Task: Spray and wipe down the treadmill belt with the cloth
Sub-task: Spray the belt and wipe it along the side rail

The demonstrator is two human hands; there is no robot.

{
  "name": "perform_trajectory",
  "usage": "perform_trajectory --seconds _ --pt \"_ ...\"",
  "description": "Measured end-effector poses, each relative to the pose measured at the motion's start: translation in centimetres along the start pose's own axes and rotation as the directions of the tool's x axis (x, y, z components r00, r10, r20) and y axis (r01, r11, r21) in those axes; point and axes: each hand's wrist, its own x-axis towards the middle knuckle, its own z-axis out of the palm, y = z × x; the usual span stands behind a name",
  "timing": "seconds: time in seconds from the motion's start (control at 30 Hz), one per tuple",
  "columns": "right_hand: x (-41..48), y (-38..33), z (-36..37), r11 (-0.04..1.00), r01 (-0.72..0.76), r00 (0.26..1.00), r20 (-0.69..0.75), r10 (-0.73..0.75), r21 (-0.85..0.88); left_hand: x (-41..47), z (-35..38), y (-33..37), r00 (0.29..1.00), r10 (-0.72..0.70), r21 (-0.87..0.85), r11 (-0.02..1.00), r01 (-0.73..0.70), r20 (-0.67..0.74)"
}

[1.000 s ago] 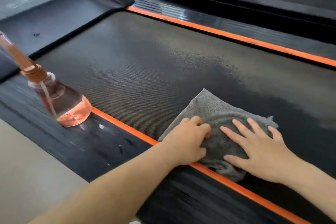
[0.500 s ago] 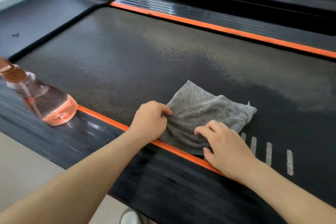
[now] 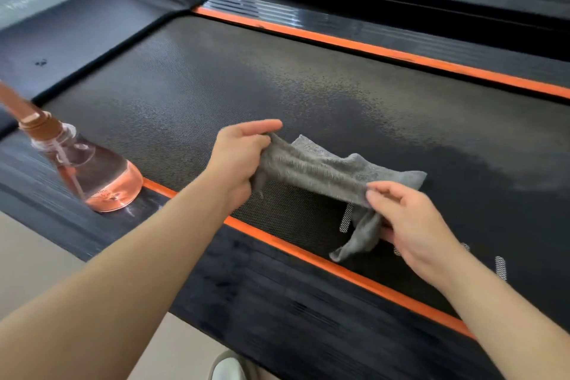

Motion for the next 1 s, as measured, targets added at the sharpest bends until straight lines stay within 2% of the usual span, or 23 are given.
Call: perform_trajectory --seconds 0.03,0.07,0.1,0.2,0.3,0.4,0.47,0.5,0.53,0.57,0.6,0.63,0.67,0.7,0.73,0.8,0.83,0.9,1.0 --pt "0.4 -0.4 0.6 0.981 -0.06 0.998 0.01 0.059 0.187 0.1 -0.1 0.8 0.999 -0.019 -0.065 0.998 0.016 -0.035" --pt "1.0 -0.9 1.0 0.968 -0.065 0.998 0.003 0.066 0.244 0.3 0.0 1.6 0.997 -0.035 -0.121 0.992 0.026 -0.074" --pt "1.7 -1.4 1.2 0.977 -0.03 0.999 -0.025 0.036 0.213 0.7 0.2 2.1 0.992 -0.057 -0.17 0.985 0.038 -0.11" --pt "4.5 -4.0 0.7 0.979 0.202 0.971 -0.136 -0.198 0.015 1.6 0.9 3.7 0.988 -0.072 -0.253 0.967 0.035 -0.136" --pt "6.2 -8.5 -0.8 0.829 0.463 0.84 -0.145 -0.523 -0.313 2.2 0.9 5.4 0.996 0.014 -0.246 0.969 -0.035 -0.088" --pt "5.1 -11.7 -1.1 0.595 0.633 0.705 0.052 -0.707 -0.495 2.3 -0.6 6.0 0.989 0.126 -0.132 0.982 -0.135 -0.071" --pt "3.6 -11.7 -0.5 0.478 0.681 0.694 0.282 -0.662 -0.554 1.8 -2.5 5.4 0.978 0.209 0.149 0.968 -0.203 -0.024" --pt "3.0 -10.8 0.1 0.411 0.678 0.719 0.431 -0.545 -0.61 1.6 -3.8 4.9 0.971 0.24 0.343 0.911 -0.229 0.01" --pt "2.4 -9.4 0.8 0.33 0.662 0.748 0.567 -0.343 -0.673 1.2 -5.0 4.1 0.969 0.243 0.553 0.801 -0.231 0.052" --pt "1.9 -7.7 1.5 0.244 0.648 0.757 0.644 -0.106 -0.721 1.0 -6.2 2.9 0.973 0.203 0.761 0.612 -0.214 0.11" --pt "1.3 -5.9 2.2 0.19 0.636 0.749 0.657 0.081 -0.748 0.8 -7.2 1.7 0.979 0.115 0.919 0.341 -0.196 0.167" --pt "0.8 -4.4 2.7 0.171 0.619 0.746 0.642 0.177 -0.766 0.5 -8.0 0.4 0.98 0.019 0.978 0.047 -0.201 0.2" --pt "0.5 -3.4 3.2 0.166 0.605 0.76 0.627 0.174 -0.779 0.3 -8.4 -1.1 0.975 -0.029 0.958 -0.179 -0.223 0.221" --pt "0.6 -2.8 3.6 0.171 0.598 0.784 0.616 0.077 -0.783 0.3 -8.5 -2.4 0.969 -0.012 0.925 -0.293 -0.24 0.248" --pt "1.1 -2.3 4.0 0.162 0.6 0.798 0.6 -0.055 -0.784 0.2 -8.3 -3.4 0.953 0.045 0.914 -0.302 -0.272 0.299" --pt "2.1 -1.0 5.3 0.205 0.618 0.782 0.567 -0.259 -0.759 -0.1 -6.8 -5.0 0.888 0.132 0.892 -0.168 -0.419 0.441" --pt "2.5 -0.3 6.2 0.226 0.613 0.787 0.558 -0.264 -0.757 -0.1 -6.0 -5.7 0.857 0.124 0.865 -0.098 -0.492 0.501" --pt "2.8 1.5 7.6 0.169 0.581 0.813 0.56 -0.157 -0.796 0.0 -4.2 -7.1 0.847 0.02 0.847 -0.04 -0.53 0.531" --pt "4.2 4.0 8.4 0.045 0.535 0.843 0.529 -0.099 -0.844 1.2 -3.2 -7.9 0.897 -0.104 0.897 -0.067 -0.437 0.43"
